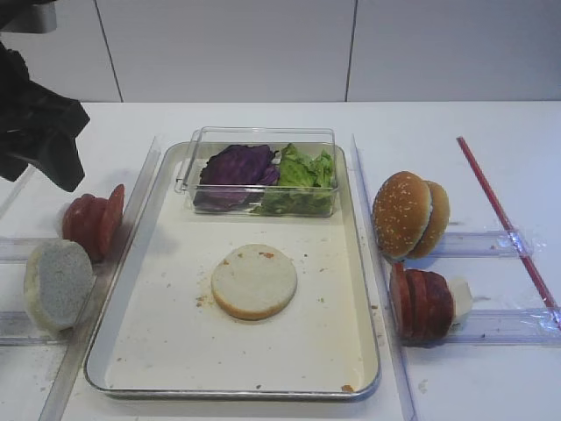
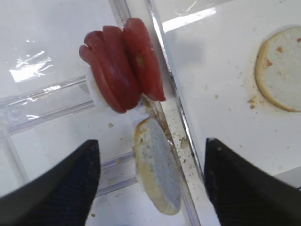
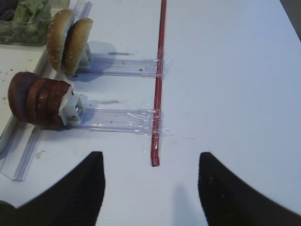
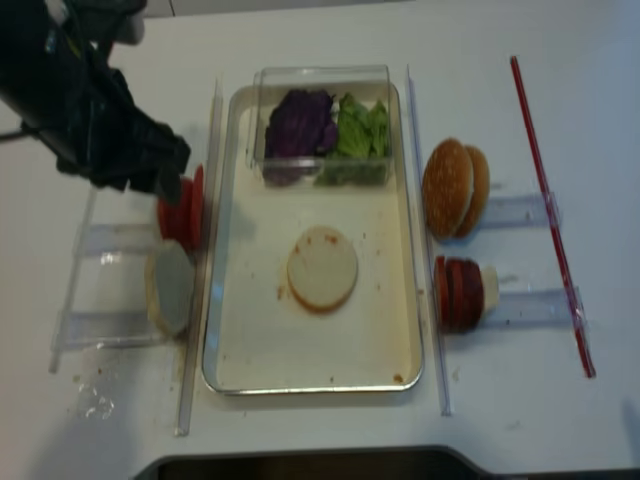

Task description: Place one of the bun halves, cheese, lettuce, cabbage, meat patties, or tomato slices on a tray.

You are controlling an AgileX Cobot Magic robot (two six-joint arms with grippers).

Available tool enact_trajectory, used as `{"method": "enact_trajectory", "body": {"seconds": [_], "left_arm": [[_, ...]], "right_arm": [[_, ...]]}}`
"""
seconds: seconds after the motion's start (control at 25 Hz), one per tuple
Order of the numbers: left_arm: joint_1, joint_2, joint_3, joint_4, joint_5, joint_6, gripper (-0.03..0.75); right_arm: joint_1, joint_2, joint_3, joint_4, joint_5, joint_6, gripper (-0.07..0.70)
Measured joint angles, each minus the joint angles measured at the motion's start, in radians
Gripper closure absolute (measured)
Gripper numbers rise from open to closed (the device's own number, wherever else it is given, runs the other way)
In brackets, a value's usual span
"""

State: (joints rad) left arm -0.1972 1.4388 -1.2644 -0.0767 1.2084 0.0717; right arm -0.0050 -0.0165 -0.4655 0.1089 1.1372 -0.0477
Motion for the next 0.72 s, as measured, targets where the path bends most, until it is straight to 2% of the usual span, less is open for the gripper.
{"method": "enact_trajectory", "body": {"seconds": [0.24, 0.72], "left_arm": [[0.031, -0.012, 0.000, 0.014, 0.022, 0.004, 0.279], [0.118, -0.103, 0.024, 0.014, 0.027, 0.016, 0.279]], "right_arm": [[0.000, 0.000, 0.000, 0.000, 0.000, 0.000, 0.178], [0.000, 0.000, 0.000, 0.000, 0.000, -0.002, 0.178]]}}
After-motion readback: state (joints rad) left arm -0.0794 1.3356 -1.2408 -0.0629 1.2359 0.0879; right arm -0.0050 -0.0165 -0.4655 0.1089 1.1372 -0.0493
